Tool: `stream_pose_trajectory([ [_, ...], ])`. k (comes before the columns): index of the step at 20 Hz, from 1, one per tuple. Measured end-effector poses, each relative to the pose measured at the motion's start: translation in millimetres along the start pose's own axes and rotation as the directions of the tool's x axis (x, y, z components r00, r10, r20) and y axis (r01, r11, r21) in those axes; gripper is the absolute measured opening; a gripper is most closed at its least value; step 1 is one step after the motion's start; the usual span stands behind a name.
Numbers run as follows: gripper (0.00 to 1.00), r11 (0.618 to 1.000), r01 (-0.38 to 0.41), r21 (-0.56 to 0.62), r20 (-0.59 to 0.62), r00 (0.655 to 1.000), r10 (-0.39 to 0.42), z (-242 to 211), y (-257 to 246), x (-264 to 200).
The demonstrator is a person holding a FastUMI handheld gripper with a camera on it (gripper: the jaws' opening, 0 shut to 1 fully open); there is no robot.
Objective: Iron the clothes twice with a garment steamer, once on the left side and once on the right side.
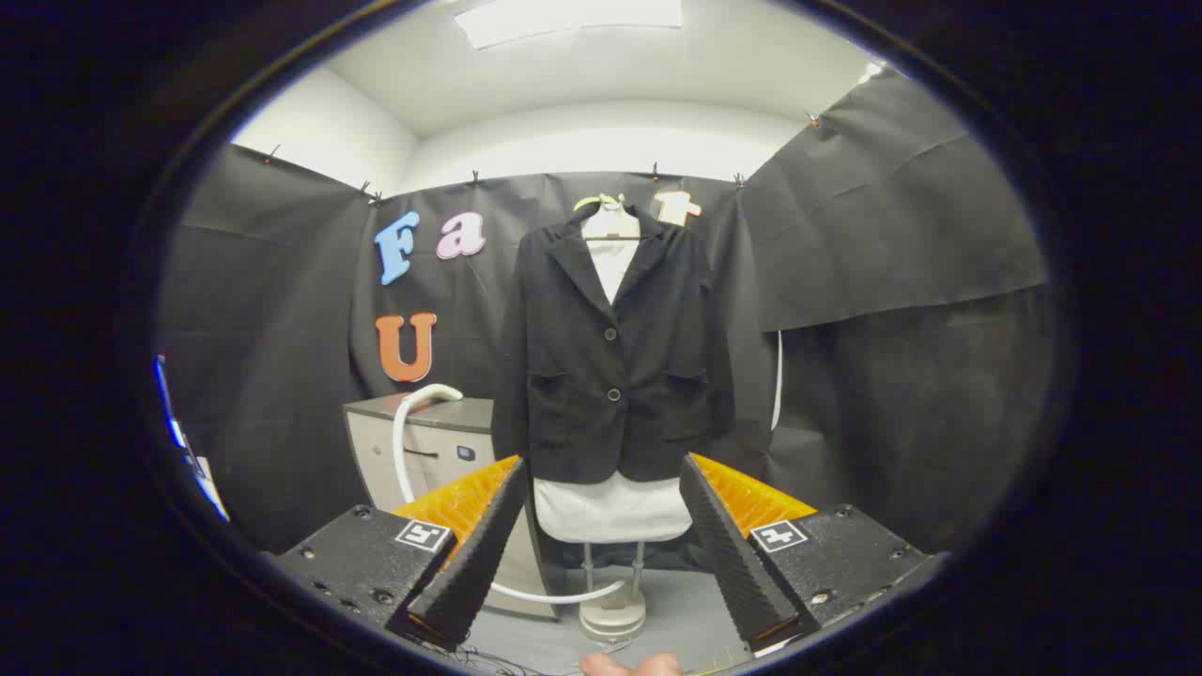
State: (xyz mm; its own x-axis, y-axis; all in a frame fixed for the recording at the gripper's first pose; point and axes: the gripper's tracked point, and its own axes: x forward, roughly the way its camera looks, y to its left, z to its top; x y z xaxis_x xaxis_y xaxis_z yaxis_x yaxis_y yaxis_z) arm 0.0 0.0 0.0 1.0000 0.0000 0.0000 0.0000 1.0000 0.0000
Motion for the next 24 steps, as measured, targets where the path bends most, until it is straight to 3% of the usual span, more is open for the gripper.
stream_pose_trajectory([
  [7, 1.0, 1.0, -0.02, -0.017, 0.003, 1.0, 0.02, 1.4, -1.4, 11.4],
  [14, 1.0, 1.0, 0.01, 0.003, -0.028, 1.0, -0.01, -8.0, -3.7, 31.0],
  [19, 1.0, 1.0, 0.003, 0.022, -0.055, 0.998, -0.002, -4.8, 33.3, 54.4],
  [24, 1.0, 0.998, -0.048, 0.049, -0.101, 0.993, 0.053, 0.2, 109.8, 86.0],
])
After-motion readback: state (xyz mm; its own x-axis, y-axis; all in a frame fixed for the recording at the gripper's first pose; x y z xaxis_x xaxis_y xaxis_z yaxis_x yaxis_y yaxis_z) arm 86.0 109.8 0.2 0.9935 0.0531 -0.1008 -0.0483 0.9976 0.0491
